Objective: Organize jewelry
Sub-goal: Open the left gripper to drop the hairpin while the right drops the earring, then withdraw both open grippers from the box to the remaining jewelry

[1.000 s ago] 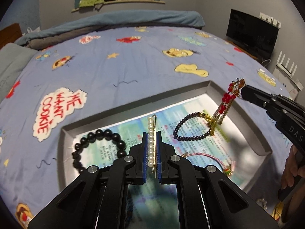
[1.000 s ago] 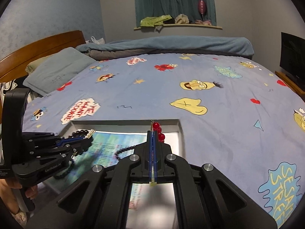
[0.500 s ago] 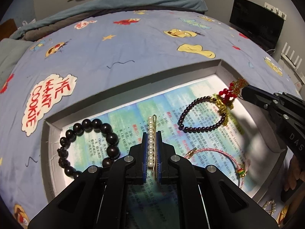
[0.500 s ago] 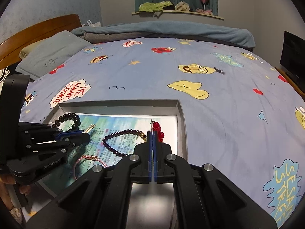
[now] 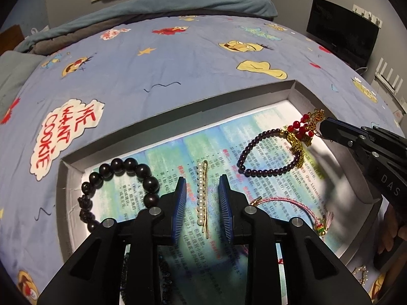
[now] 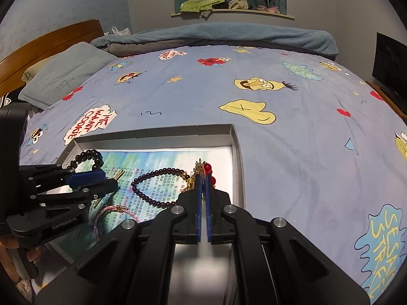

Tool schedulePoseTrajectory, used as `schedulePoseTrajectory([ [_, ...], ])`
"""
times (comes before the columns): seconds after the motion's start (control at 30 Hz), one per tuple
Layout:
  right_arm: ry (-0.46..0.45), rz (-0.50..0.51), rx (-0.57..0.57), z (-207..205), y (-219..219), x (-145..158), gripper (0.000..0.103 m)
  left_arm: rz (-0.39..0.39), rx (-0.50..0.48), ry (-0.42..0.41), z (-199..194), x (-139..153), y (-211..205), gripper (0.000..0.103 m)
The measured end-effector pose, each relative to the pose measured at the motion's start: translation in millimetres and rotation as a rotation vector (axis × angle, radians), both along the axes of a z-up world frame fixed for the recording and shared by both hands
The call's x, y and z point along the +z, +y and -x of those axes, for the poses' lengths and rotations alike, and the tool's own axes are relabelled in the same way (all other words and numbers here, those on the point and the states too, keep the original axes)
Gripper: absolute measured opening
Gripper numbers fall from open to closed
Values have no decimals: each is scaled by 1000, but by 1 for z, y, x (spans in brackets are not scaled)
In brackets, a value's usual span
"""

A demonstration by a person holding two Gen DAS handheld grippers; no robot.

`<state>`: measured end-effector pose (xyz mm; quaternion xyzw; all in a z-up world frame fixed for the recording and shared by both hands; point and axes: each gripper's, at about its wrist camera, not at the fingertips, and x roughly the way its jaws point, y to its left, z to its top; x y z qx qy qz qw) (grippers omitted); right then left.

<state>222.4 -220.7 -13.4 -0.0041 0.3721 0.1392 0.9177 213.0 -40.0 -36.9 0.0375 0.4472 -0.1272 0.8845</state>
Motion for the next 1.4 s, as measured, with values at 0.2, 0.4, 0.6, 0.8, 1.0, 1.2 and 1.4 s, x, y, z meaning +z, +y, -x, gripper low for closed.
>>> schedulePoseTrajectory([
  [0.2,-18,-17,-5,6,-4,6,24,7,2,-32,8,7,1,38],
  [0.4,-48,-40,-18,19,-11,21,39,11,13,-46,19,15,3,55],
  [0.6,-78,-55,-46,37,-22,38,62,-1,32,-92,36,32,6,77],
  [0.8,-96,-79,-60,58,-31,53,90,-7,73,-113,51,44,14,88],
  [1.0,-118,-73,-60,80,-31,65,97,-14,107,-135,71,55,21,93],
  [1.2,-137,-71,-57,104,-31,68,97,-70,110,-170,98,59,23,93],
  [1.4,-133,-88,-67,128,-36,62,97,-87,106,-186,124,61,28,93],
])
